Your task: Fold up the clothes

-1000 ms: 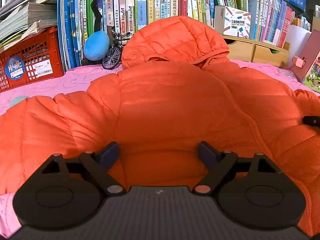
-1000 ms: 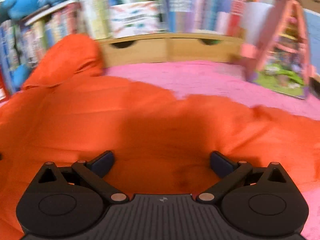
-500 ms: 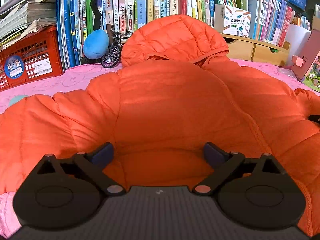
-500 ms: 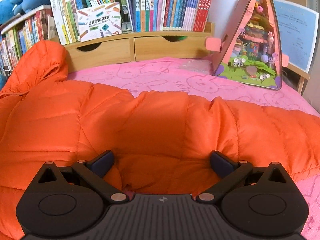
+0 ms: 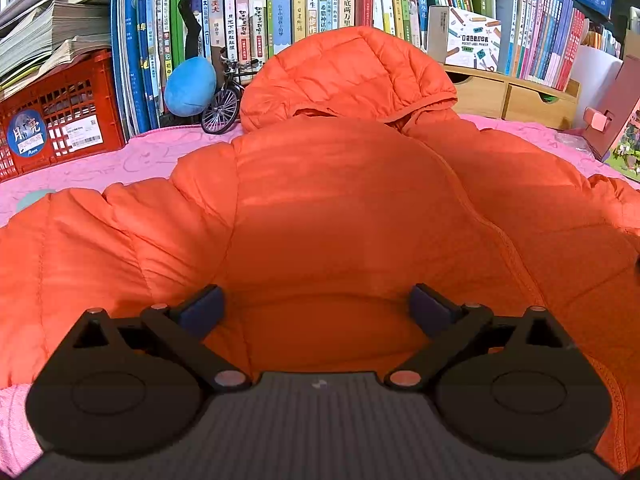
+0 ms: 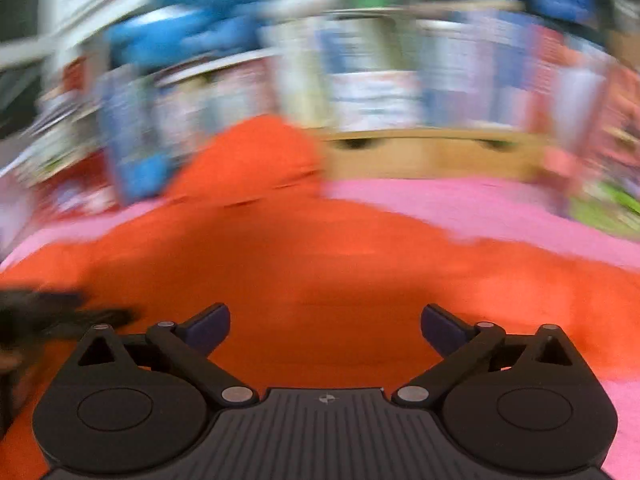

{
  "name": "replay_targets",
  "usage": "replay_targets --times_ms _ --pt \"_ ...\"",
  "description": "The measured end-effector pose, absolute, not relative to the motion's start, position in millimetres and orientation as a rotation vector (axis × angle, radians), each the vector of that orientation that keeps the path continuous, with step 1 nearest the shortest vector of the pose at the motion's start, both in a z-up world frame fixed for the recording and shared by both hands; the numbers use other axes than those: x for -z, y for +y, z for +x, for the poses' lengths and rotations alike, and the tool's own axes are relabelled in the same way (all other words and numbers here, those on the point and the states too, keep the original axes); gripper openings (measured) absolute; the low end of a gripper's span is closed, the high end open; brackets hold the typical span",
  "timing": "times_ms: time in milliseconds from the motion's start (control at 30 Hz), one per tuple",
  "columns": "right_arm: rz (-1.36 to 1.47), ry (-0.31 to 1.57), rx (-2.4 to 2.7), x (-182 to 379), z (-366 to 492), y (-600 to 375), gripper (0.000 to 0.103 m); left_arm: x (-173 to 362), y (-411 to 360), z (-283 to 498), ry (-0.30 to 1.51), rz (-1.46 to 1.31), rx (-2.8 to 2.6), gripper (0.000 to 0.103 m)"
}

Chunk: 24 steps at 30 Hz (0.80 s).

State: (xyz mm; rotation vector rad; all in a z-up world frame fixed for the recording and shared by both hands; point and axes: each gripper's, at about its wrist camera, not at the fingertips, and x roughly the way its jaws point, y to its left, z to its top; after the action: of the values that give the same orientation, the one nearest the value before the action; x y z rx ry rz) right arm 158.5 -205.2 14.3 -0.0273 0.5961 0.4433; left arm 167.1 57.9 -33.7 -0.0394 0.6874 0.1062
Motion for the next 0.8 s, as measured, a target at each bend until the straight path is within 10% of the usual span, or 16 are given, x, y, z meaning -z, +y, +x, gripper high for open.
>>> replay_targets --times_ms 233,800 --pt "-0.068 0.685 -0.443 11.2 162.8 -190.5 0.103 33.5 58.5 167.4 0.688 -0.043 -0.103 0.101" --pt "0.513 0.532 0.496 33.6 199.9 -529.0 0.102 32.4 57.5 167.5 0.69 -0.039 -0.104 0.102"
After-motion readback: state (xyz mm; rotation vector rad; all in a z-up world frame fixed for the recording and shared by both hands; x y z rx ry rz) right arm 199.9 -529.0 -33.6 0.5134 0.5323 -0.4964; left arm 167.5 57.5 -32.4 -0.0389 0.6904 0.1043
